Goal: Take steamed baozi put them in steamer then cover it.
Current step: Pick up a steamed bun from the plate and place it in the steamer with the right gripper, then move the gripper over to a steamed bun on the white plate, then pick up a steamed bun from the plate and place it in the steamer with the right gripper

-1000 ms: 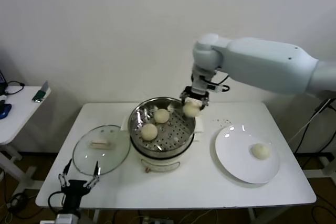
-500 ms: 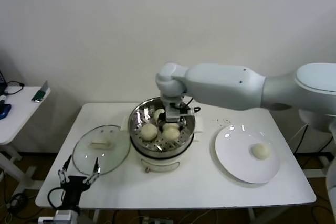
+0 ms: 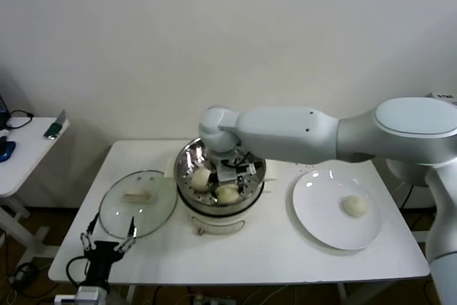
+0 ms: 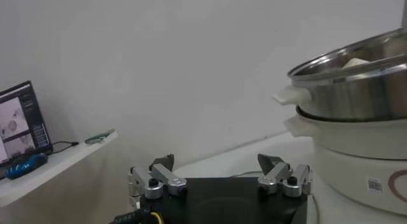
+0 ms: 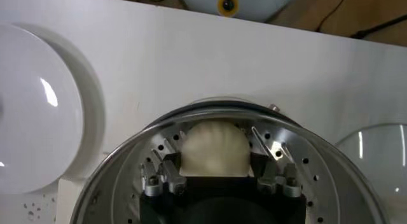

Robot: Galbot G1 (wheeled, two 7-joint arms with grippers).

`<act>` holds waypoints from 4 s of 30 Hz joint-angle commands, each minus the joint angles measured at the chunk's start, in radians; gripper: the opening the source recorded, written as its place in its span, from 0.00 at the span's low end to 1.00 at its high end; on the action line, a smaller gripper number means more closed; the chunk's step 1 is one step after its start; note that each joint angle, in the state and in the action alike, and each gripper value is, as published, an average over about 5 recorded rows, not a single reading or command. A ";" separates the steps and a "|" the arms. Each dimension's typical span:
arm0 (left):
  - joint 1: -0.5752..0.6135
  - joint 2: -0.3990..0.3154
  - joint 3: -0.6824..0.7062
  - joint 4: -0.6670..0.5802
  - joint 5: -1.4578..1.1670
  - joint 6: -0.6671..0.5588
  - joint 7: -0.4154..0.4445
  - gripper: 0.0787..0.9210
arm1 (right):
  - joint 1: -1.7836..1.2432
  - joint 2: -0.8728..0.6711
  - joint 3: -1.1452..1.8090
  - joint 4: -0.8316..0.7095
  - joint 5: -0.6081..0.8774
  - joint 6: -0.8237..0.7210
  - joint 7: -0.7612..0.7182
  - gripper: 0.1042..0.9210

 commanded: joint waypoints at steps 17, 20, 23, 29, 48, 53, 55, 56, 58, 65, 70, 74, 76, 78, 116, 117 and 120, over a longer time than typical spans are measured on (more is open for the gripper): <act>0.008 0.007 0.009 -0.005 0.022 0.009 -0.039 0.88 | 0.158 -0.180 0.042 -0.080 0.159 -0.127 0.004 0.88; 0.011 0.008 0.013 -0.012 0.028 0.009 -0.040 0.88 | 0.204 -0.284 -0.025 -0.070 0.300 -0.271 0.103 0.88; 0.013 0.007 0.018 -0.019 0.037 0.012 -0.044 0.88 | 0.239 -0.385 -0.112 -0.037 0.446 -0.436 0.262 0.88; 0.020 -0.003 0.032 -0.034 0.081 0.011 -0.046 0.88 | 0.179 -0.600 -0.099 -0.016 0.502 -0.641 0.234 0.88; 0.031 -0.012 0.032 -0.026 0.096 0.013 -0.051 0.88 | -0.563 -0.889 0.489 -0.188 0.189 -0.680 0.146 0.88; 0.031 -0.015 0.031 -0.019 0.097 0.012 -0.051 0.88 | -0.580 -0.842 0.520 -0.259 0.154 -0.659 0.129 0.88; 0.032 -0.016 0.031 -0.018 0.099 0.011 -0.051 0.88 | -0.578 -0.824 0.519 -0.276 0.146 -0.655 0.130 0.88; 0.033 -0.016 0.030 -0.018 0.100 0.011 -0.051 0.88 | -0.577 -0.816 0.518 -0.283 0.141 -0.653 0.130 0.88; 0.034 -0.016 0.029 -0.017 0.101 0.010 -0.051 0.88 | -0.575 -0.799 0.515 -0.298 0.134 -0.651 0.131 0.88; 0.041 -0.015 0.021 -0.011 0.097 0.008 -0.051 0.88 | -0.575 -0.747 0.519 -0.337 0.113 -0.640 0.142 0.88; 0.046 -0.018 0.021 -0.005 0.097 0.004 -0.050 0.88 | -0.573 -0.708 0.521 -0.362 0.099 -0.632 0.149 0.88; 0.046 -0.019 0.020 -0.003 0.097 0.003 -0.051 0.88 | -0.569 -0.682 0.522 -0.391 0.077 -0.620 0.150 0.88; 0.045 -0.019 0.019 -0.002 0.096 0.003 -0.052 0.88 | -0.567 -0.674 0.519 -0.399 0.072 -0.617 0.148 0.88; 0.043 -0.019 0.018 -0.002 0.095 0.004 -0.052 0.88 | -0.562 -0.671 0.509 -0.399 0.074 -0.617 0.142 0.88; 0.041 -0.013 0.050 -0.011 0.068 -0.016 -0.039 0.88 | 0.188 -0.502 -0.100 -0.284 0.776 -0.788 0.184 0.71; 0.042 -0.012 0.052 -0.012 0.064 -0.018 -0.037 0.88 | 0.214 -0.477 -0.122 -0.285 0.799 -0.790 0.188 0.71; 0.041 -0.011 0.056 -0.014 0.048 -0.023 -0.032 0.88 | 0.277 -0.396 -0.178 -0.288 0.887 -0.799 0.204 0.71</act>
